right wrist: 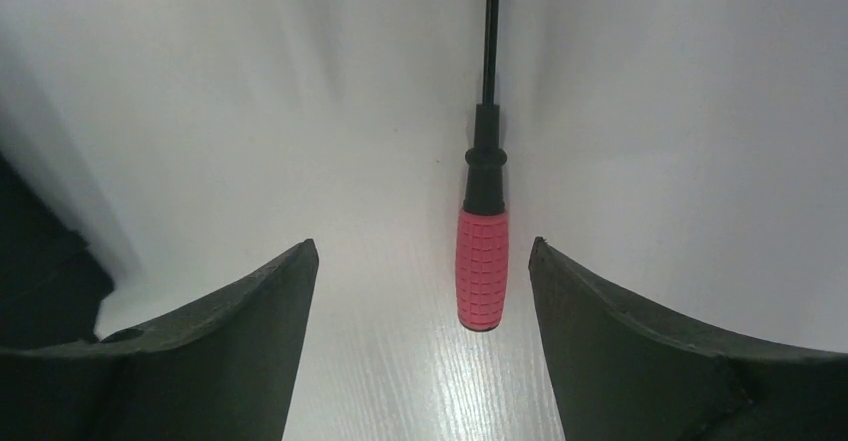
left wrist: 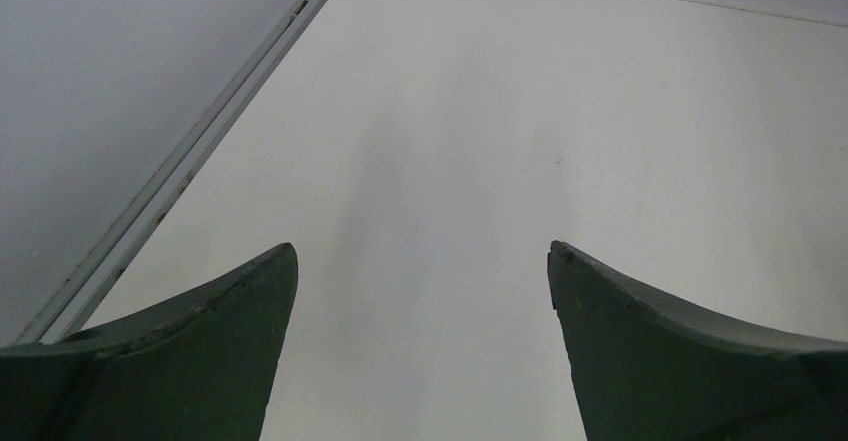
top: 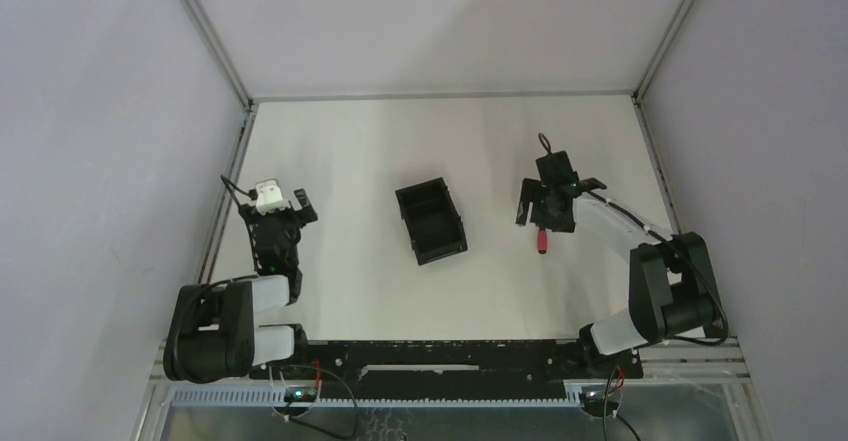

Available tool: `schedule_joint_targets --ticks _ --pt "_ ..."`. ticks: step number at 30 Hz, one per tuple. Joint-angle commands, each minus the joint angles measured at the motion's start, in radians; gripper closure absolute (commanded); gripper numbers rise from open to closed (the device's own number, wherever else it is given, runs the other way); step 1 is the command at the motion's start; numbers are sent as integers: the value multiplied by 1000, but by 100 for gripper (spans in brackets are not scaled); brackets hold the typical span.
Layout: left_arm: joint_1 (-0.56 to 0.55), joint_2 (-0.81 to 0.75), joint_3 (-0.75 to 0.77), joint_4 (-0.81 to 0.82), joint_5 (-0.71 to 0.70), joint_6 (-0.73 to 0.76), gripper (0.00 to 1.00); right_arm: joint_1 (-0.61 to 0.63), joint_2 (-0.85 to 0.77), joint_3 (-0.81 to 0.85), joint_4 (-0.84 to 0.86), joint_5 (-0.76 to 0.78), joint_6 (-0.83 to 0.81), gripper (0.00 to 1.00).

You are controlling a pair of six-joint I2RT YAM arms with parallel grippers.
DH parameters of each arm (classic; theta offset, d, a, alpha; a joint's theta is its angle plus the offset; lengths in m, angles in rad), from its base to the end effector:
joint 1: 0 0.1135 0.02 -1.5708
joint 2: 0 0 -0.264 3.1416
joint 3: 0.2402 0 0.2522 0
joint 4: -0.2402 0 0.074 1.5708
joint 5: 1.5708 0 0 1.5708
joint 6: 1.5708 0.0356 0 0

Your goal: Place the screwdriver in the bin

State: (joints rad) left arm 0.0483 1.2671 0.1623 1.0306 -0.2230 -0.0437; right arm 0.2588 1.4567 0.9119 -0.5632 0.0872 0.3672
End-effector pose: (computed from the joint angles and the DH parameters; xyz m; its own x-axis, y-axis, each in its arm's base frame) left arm 0.2125 0.0182 0.1655 -0.0623 -0.0457 -0.9970 -0.2703 0.9624 -0.0272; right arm 0.2709 0.0685 0.2022 -0.8854 0.1356 -0.4447 0.1077 0.9903 0.0875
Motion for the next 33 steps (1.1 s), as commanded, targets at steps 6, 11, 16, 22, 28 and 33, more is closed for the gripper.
schedule_joint_targets --ticks 6,11,16,22,28,33 --pt "2 -9 30 26 14 18 0 -1 137 -36 59 12 89 36" --pt "3 -9 30 26 13 18 0 7 136 -47 43 41 124 76" --pt "2 -9 30 26 13 18 0 10 42 -40 20 88 122 90" --pt "3 -9 30 26 14 18 0 8 -92 49 -92 134 80 91" --pt "3 -9 29 26 14 18 0 45 -170 143 -156 98 41 92" --pt "3 -8 29 26 13 18 0 177 -170 246 -167 36 -5 93"
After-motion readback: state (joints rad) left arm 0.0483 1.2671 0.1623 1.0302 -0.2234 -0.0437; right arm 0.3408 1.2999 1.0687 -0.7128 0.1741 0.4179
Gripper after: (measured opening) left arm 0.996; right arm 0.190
